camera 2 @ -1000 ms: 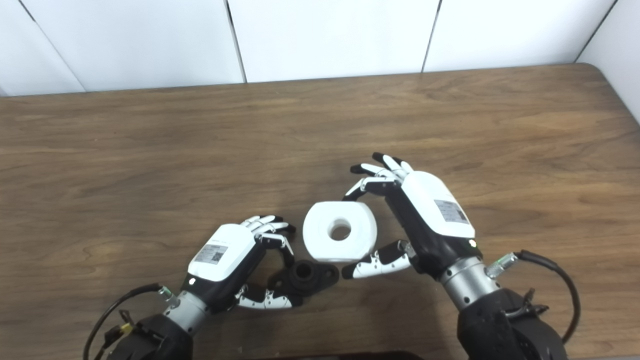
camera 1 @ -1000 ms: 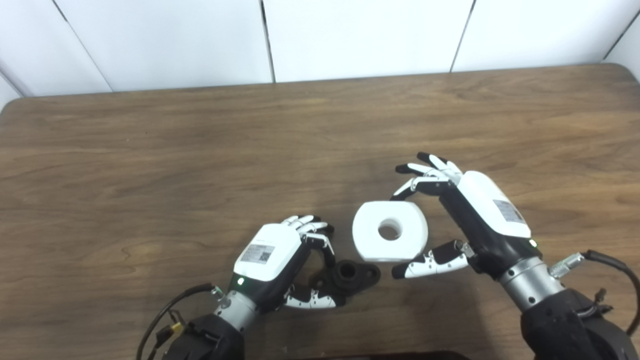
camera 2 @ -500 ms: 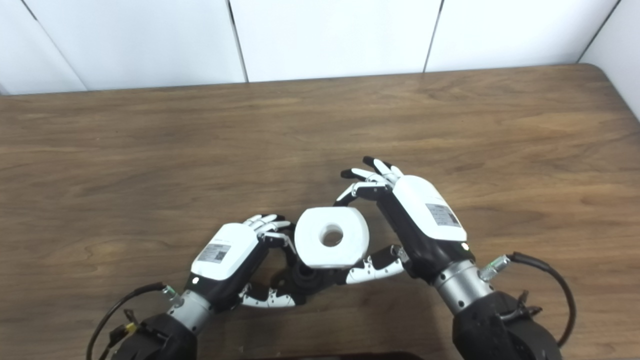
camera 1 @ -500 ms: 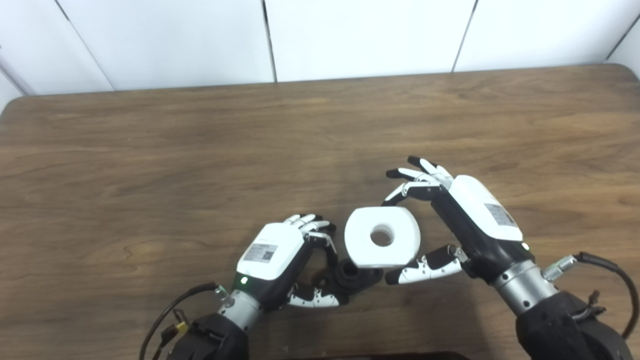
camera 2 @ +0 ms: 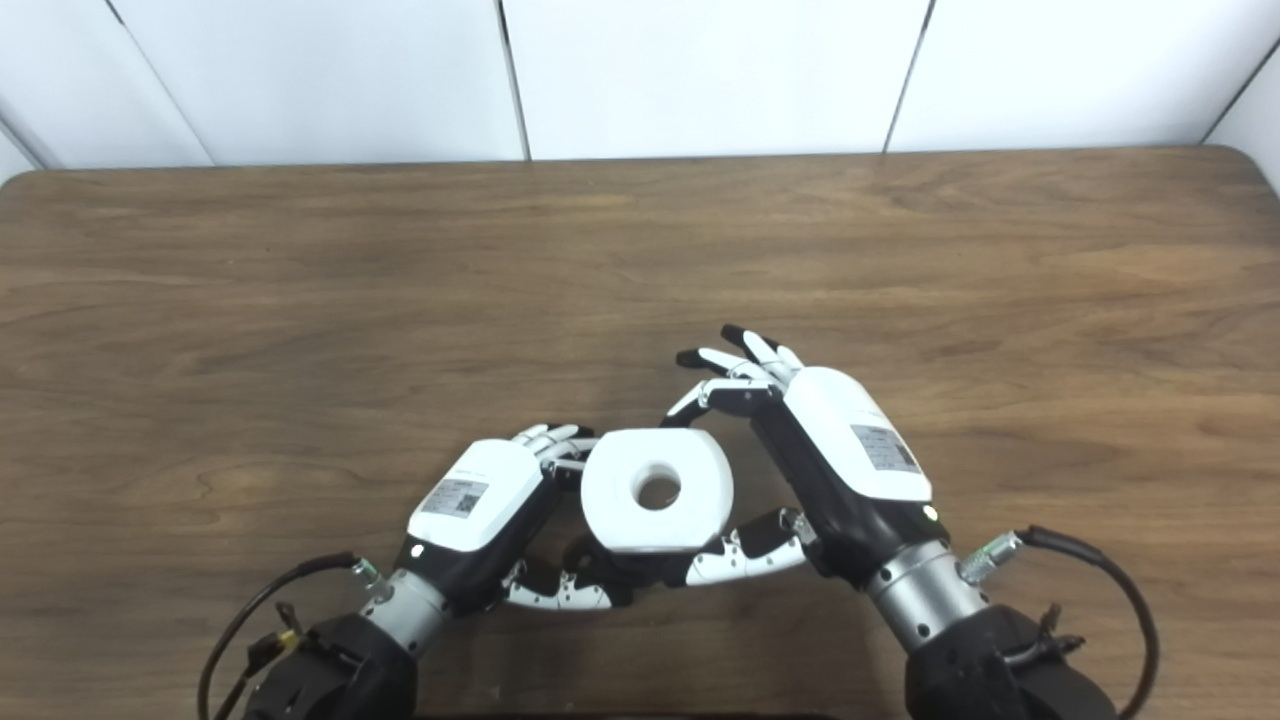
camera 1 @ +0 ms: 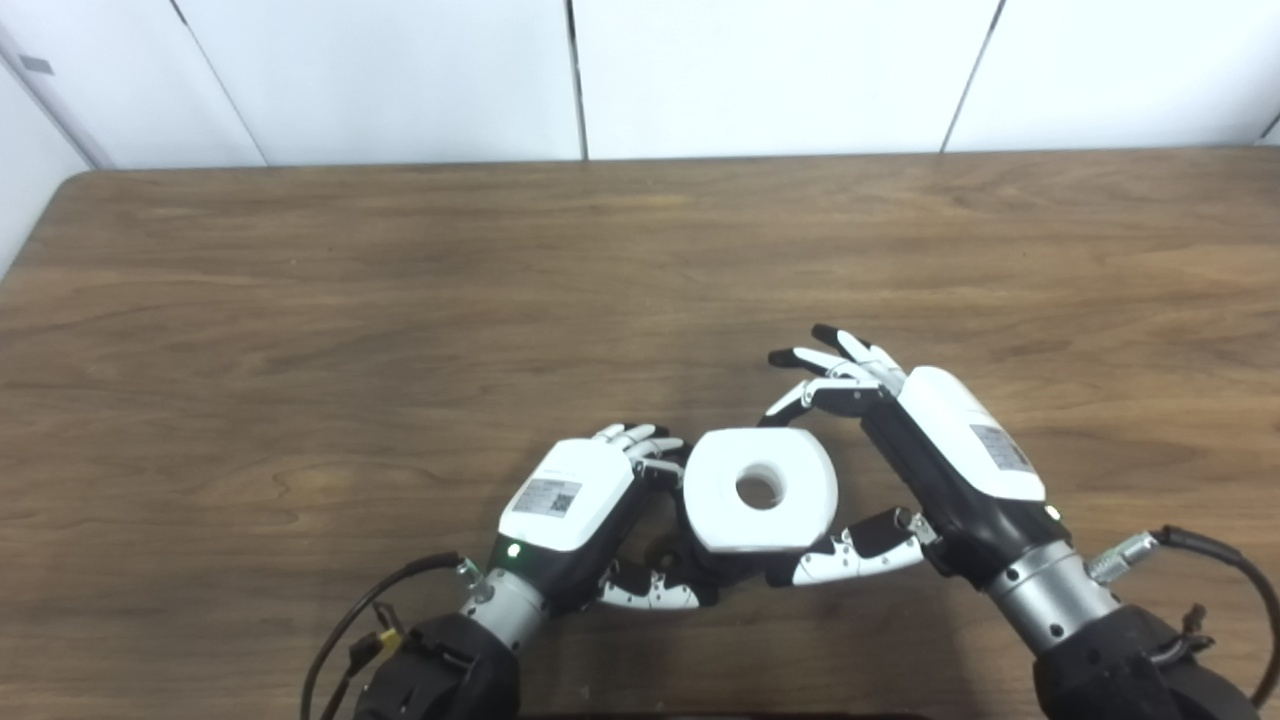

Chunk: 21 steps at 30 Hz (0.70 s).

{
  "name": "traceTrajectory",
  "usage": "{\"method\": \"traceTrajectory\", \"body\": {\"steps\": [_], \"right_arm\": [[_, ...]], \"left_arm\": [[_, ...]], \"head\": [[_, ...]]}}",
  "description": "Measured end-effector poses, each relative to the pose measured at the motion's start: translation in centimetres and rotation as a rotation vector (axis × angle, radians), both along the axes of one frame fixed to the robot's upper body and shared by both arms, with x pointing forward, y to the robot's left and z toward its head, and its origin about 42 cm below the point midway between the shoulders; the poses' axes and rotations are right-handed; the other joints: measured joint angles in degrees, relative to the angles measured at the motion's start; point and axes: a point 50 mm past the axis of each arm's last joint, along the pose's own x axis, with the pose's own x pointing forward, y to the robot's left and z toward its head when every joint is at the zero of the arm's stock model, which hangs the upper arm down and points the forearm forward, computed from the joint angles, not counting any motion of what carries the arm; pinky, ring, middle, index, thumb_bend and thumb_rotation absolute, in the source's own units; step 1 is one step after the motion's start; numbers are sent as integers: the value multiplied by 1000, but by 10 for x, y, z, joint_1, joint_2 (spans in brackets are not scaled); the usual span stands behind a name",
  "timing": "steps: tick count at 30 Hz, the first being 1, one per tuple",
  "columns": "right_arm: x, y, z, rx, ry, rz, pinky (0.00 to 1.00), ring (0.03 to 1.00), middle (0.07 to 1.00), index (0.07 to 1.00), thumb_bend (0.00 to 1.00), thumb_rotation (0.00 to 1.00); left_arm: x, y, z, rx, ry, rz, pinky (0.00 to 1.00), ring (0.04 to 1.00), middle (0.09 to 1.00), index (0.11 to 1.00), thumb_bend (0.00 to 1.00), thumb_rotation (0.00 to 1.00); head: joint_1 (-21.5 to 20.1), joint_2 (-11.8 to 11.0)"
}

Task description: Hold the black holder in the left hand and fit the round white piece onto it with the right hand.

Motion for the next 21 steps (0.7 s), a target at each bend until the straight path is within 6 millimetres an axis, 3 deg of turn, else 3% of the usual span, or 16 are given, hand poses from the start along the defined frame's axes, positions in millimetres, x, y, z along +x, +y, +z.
{"method": "traceTrajectory", "body": {"steps": [21], "right_arm": [[3,4,-16,-2,63,6,902,978,870,486,514,139]], "left_arm": [[1,-4,1,-2,3,10,899,906,845,489,518,47]], "head": [[14,2]]}}
